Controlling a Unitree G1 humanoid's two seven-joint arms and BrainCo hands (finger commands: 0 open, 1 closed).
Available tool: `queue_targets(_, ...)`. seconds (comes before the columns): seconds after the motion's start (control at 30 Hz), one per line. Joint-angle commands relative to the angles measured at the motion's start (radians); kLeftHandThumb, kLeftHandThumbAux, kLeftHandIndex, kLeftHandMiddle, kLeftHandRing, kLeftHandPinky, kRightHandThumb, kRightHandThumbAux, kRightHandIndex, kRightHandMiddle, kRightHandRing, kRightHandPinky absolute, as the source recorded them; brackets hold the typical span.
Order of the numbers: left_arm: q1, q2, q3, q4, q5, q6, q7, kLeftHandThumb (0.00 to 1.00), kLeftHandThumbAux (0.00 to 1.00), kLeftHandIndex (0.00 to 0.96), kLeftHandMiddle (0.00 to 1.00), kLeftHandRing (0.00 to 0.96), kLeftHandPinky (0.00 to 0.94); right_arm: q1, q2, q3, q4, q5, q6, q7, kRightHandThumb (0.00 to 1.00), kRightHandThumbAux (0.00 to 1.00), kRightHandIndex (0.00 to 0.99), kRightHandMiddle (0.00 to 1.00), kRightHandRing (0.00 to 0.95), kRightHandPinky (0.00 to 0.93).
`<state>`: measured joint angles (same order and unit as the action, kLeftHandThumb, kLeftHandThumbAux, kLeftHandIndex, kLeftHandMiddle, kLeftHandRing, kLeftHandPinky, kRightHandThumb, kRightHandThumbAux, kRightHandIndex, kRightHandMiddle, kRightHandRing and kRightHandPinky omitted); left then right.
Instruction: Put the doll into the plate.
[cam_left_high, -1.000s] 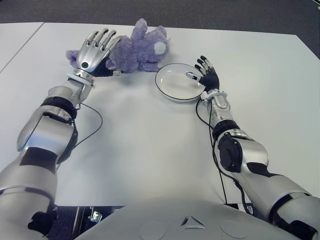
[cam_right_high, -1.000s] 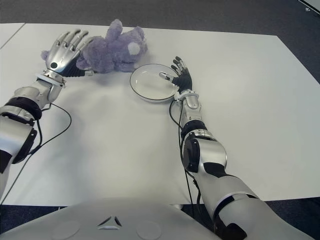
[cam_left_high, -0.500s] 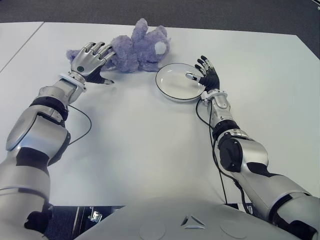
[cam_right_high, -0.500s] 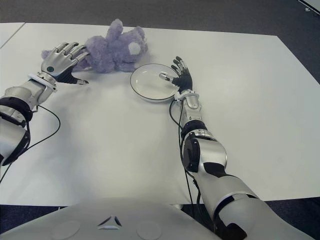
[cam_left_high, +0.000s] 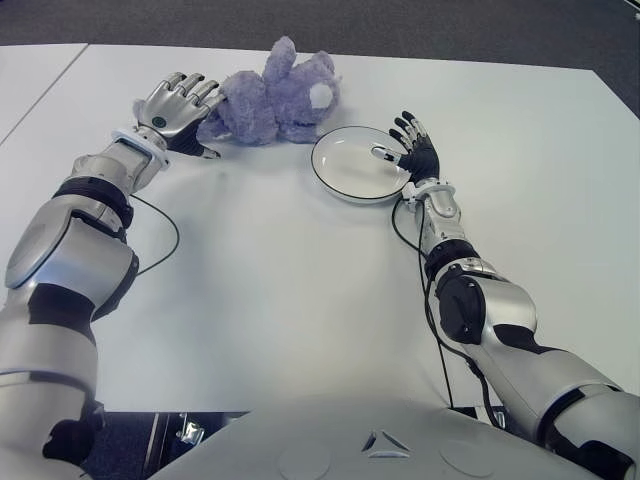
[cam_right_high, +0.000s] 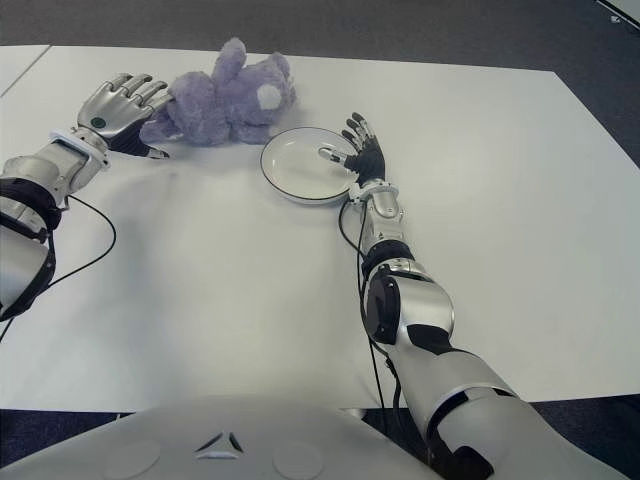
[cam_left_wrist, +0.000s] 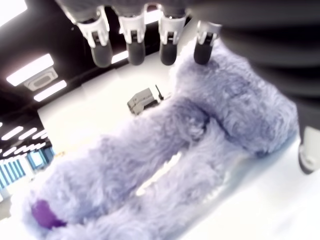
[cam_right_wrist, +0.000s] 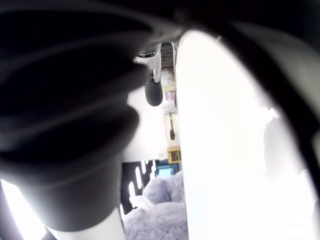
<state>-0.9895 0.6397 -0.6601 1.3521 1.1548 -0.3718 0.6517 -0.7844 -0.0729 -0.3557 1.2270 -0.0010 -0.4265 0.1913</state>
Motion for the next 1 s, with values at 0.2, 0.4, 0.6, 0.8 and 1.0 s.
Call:
queue_targets(0.2, -0.046, -0.093, -0.027, 0.034, -0.044, 0.044, -0.156, 0.000, 0.563, 0.058, 0.000, 0.000, 0.000, 0.199, 0.045, -0.022, 0.140, 0.015, 0.147, -0.009, 0.058, 0.997, 0.099, 0.122, 0.120, 0.167)
queue_targets(0.4, -0.047, -0.144, 0.000, 0.052, -0.094, 0.113, -0.228, 0.000, 0.621, 0.105, 0.000, 0.000, 0.000, 0.199, 0.041, -0.038, 0.140, 0.023, 0.151, -0.010, 0.164, 0.998, 0.118, 0.142, 0.140, 0.181)
queue_targets(0.6, -0.046, -0.173, 0.002, 0.054, -0.130, 0.138, -0.262, 0.000, 0.650, 0.176, 0.000, 0.000, 0.000, 0.200, 0.036, -0.042, 0.140, 0.023, 0.150, -0.013, 0.231, 0.998, 0.128, 0.151, 0.149, 0.185)
queue_targets(0.8, -0.047, -0.180, -0.007, 0.053, -0.144, 0.133, -0.300, 0.000, 0.651, 0.247, 0.000, 0.000, 0.000, 0.200, 0.036, -0.046, 0.139, 0.026, 0.148, -0.013, 0.277, 0.998, 0.138, 0.158, 0.154, 0.190)
queue_targets(1.0, -0.033, -0.195, 0.002, 0.053, -0.170, 0.130, -0.371, 0.000, 0.681, 0.389, 0.000, 0.000, 0.000, 0.197, 0.036, -0.053, 0.139, 0.030, 0.150, -0.014, 0.341, 0.998, 0.148, 0.167, 0.160, 0.196)
